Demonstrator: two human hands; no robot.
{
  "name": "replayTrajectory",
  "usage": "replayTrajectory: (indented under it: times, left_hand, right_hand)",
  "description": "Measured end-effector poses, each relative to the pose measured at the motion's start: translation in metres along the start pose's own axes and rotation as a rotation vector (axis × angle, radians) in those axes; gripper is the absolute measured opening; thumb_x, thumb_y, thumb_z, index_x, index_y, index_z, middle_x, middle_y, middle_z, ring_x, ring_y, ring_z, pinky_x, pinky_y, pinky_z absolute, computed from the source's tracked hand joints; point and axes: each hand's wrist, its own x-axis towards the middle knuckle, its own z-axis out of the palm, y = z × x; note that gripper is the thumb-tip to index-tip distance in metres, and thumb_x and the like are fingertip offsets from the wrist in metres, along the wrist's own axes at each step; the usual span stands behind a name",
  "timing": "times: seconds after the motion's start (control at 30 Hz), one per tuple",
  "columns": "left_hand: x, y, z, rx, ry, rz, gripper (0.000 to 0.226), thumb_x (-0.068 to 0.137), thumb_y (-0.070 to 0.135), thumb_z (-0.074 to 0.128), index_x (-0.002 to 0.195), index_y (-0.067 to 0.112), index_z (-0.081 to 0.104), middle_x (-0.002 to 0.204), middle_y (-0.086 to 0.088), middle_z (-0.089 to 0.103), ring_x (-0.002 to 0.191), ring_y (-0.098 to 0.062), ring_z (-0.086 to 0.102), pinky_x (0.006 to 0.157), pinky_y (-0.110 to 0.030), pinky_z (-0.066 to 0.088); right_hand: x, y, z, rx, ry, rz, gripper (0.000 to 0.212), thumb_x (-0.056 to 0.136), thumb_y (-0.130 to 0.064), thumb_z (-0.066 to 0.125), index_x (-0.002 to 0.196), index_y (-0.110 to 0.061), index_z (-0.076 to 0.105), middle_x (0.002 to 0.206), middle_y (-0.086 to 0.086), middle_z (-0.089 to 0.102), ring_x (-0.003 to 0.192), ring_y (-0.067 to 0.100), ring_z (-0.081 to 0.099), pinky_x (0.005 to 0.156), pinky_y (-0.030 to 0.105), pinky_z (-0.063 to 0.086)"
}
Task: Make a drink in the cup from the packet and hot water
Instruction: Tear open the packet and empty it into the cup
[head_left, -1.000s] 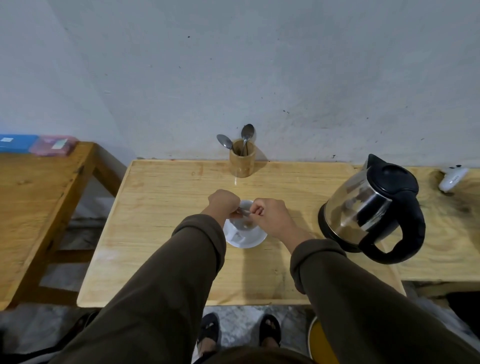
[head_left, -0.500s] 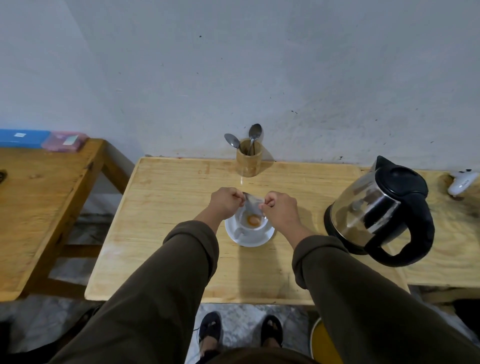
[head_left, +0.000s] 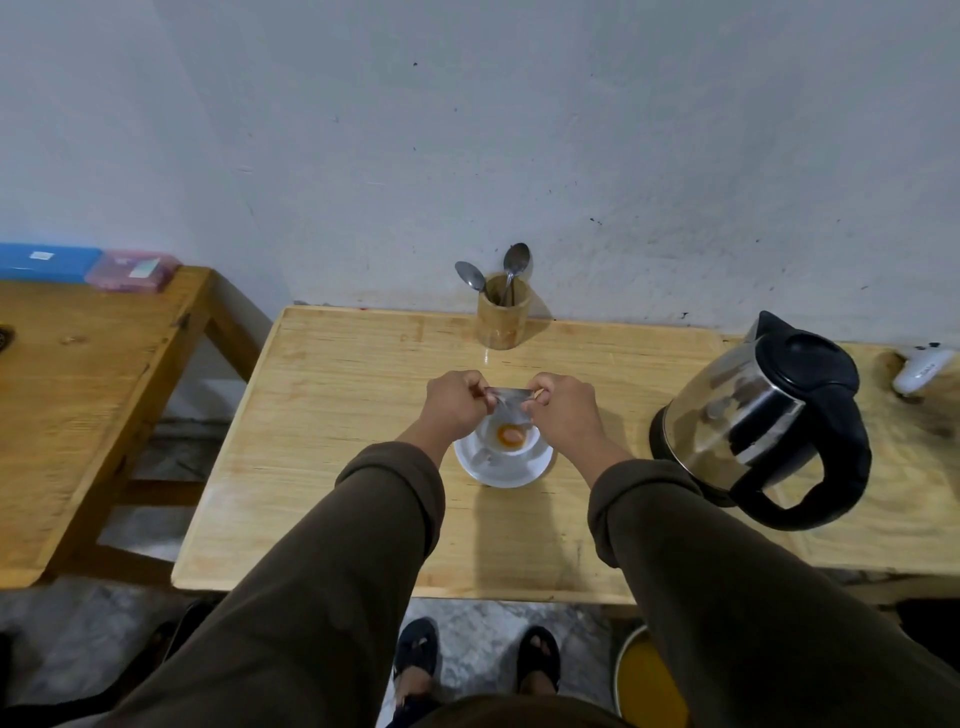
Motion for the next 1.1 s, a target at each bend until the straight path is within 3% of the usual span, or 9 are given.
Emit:
replayTrajectory:
  times: [0.2, 0.4, 0.6, 0.77, 0.87, 1.0, 1.1]
  left_hand:
    - [0.000, 0.000, -0.002, 0.011, -0.002, 0.012, 0.023, 0.084, 0.018, 0.066, 0.065, 0.020, 0.054, 0.062, 0.014, 0.050, 0.083, -0.012, 0.051, 0.075, -0.020, 0.035]
    - [-0.002, -0.004, -0.002, -0.039, -0.003, 0.021, 0.009, 0.082, 0.013, 0.069, 0.077, 0.013, 0.062, 0.060, 0.011, 0.052, 0.081, -0.013, 0.053, 0.058, -0.015, 0.036]
    - [-0.003, -0.007, 0.000, -0.088, -0.010, 0.019, 0.011, 0.081, 0.011, 0.070, 0.073, 0.014, 0.062, 0.060, 0.010, 0.054, 0.079, -0.014, 0.055, 0.057, -0.011, 0.037]
    - [0.000, -0.007, 0.000, -0.107, -0.020, 0.046, 0.007, 0.083, 0.007, 0.066, 0.082, 0.014, 0.065, 0.069, 0.006, 0.061, 0.080, -0.014, 0.056, 0.055, -0.005, 0.038]
    - [0.001, -0.008, 0.002, -0.117, -0.031, 0.081, 0.014, 0.083, 0.004, 0.065, 0.095, 0.009, 0.071, 0.083, -0.001, 0.065, 0.083, -0.013, 0.057, 0.061, -0.007, 0.038]
    - [0.000, -0.008, 0.000, -0.128, -0.035, 0.081, 0.008, 0.080, 0.003, 0.069, 0.079, 0.010, 0.071, 0.068, 0.007, 0.061, 0.080, -0.010, 0.057, 0.062, -0.002, 0.039]
    - [-0.001, -0.012, -0.003, -0.159, -0.043, 0.063, 0.029, 0.079, -0.003, 0.067, 0.061, 0.018, 0.063, 0.062, 0.012, 0.060, 0.062, 0.005, 0.060, 0.058, 0.006, 0.041]
  right_hand:
    - [-0.001, -0.001, 0.000, -0.003, -0.010, 0.006, 0.014, 0.081, -0.003, 0.059, 0.088, -0.005, 0.071, 0.078, 0.009, 0.059, 0.074, 0.020, 0.051, 0.069, 0.024, 0.038]
    - [-0.001, -0.002, 0.000, 0.008, -0.036, 0.004, 0.011, 0.080, -0.001, 0.062, 0.086, -0.002, 0.071, 0.079, 0.011, 0.063, 0.075, 0.019, 0.055, 0.069, 0.023, 0.041]
    - [0.000, 0.000, 0.005, -0.026, -0.031, -0.005, 0.009, 0.078, -0.001, 0.062, 0.079, 0.000, 0.071, 0.085, 0.017, 0.071, 0.073, 0.018, 0.055, 0.067, 0.023, 0.042]
    - [0.003, 0.002, 0.004, -0.040, 0.004, -0.012, 0.009, 0.080, -0.003, 0.061, 0.079, 0.000, 0.069, 0.087, 0.019, 0.070, 0.075, 0.022, 0.057, 0.072, 0.032, 0.051]
    - [0.002, 0.001, 0.004, -0.074, 0.003, -0.041, 0.008, 0.081, -0.002, 0.060, 0.079, -0.002, 0.068, 0.086, 0.018, 0.069, 0.077, 0.024, 0.058, 0.070, 0.030, 0.047]
    - [0.001, 0.003, 0.002, -0.082, -0.019, -0.060, 0.016, 0.079, -0.001, 0.062, 0.091, -0.005, 0.070, 0.094, 0.010, 0.069, 0.087, 0.021, 0.058, 0.076, 0.027, 0.044]
    - [-0.002, 0.003, -0.001, -0.047, -0.017, -0.050, 0.043, 0.078, 0.001, 0.059, 0.117, -0.017, 0.062, 0.117, 0.005, 0.059, 0.096, 0.018, 0.055, 0.078, 0.024, 0.040]
